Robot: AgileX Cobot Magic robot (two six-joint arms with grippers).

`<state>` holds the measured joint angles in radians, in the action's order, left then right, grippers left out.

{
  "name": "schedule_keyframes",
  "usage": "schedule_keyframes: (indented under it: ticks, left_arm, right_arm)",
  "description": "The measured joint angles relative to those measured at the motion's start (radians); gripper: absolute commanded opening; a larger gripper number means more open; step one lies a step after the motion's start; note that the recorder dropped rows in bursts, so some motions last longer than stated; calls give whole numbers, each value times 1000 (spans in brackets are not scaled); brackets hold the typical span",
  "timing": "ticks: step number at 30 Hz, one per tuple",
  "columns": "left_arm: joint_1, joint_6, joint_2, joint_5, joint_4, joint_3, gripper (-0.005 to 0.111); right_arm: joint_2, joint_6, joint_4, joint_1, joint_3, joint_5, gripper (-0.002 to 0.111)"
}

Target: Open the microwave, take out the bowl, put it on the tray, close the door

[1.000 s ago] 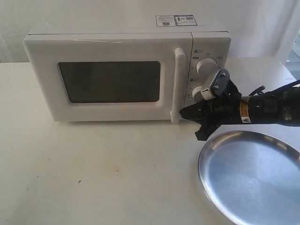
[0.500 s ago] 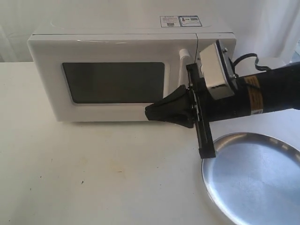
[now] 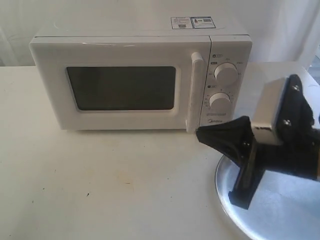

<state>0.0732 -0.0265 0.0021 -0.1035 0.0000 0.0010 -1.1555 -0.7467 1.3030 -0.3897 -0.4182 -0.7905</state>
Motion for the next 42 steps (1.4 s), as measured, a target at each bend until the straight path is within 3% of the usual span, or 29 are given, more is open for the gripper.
schedule_keyframes:
  ticks: [8,17,25,30,33,34,36,37,39,42]
  left_arm:
    - [0,0,0,0,0,0,0]
    - [0,0,0,0,0,0,0]
    - [0,0,0,0,0,0,0]
    - [0,0,0,0,0,0,0]
    - [0,0,0,0,0,0,0]
    - [0,0,0,0,0,0,0]
    - [0,0,0,0,0,0,0]
    - [0,0,0,0,0,0,0]
    - [0,0,0,0,0,0,0]
    - [0,0,0,0,0,0,0]
  right_arm:
    - [122,176,-226,0,219,-34,0]
    - [129,258,-315,0,229,-188,0]
    - [92,328,-340,0,227,-214,0]
    - [-77,353,-362,0,165,-232,0]
    - [-170,479,-431,0,144,-229,0]
    - [-182,536,-495,0,133,-203,5]
    - [-219,685,-724,0,77,-97,24]
    - [-230,704,-749,0,62,-81,39]
    - [-273,724,-758,0,24,-69,56]
    - [-379,703,-745,0,-48,-69,52]
